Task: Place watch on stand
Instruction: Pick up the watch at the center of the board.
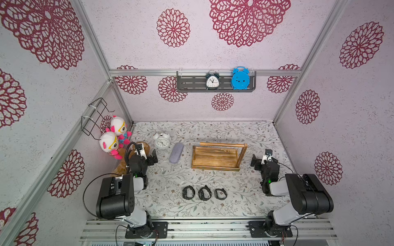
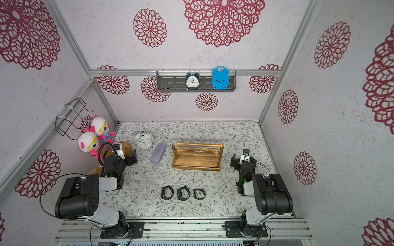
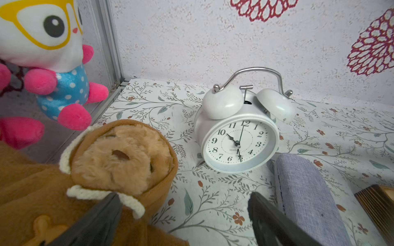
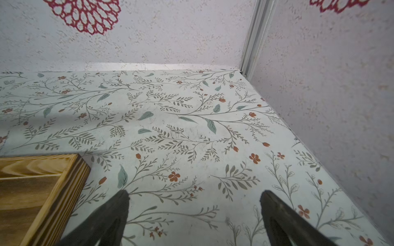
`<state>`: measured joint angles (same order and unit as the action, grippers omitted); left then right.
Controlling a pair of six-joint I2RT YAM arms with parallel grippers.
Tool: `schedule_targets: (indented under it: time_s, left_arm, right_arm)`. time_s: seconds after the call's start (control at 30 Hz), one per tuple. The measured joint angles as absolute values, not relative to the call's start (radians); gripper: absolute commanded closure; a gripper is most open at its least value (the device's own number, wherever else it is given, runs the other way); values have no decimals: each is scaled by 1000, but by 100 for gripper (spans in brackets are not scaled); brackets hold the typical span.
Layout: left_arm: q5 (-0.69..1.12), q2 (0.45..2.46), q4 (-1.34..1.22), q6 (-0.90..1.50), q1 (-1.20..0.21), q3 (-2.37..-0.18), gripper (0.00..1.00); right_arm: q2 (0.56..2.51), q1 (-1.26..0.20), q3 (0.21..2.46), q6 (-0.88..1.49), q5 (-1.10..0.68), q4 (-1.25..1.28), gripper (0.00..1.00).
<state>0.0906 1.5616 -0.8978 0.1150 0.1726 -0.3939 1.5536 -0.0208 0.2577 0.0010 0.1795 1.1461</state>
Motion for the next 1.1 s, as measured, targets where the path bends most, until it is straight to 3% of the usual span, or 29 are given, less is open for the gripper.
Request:
schedule_targets:
  time_s: [0.9, 1.1]
  left_arm:
    - [72, 1550, -891, 104, 168, -394, 3]
    - [96, 1523, -854, 110, 185, -396, 3]
  right_arm:
    - [1544, -28, 256, 2, 204, 1143, 1]
    - [1177, -132, 304, 112, 328, 789, 1]
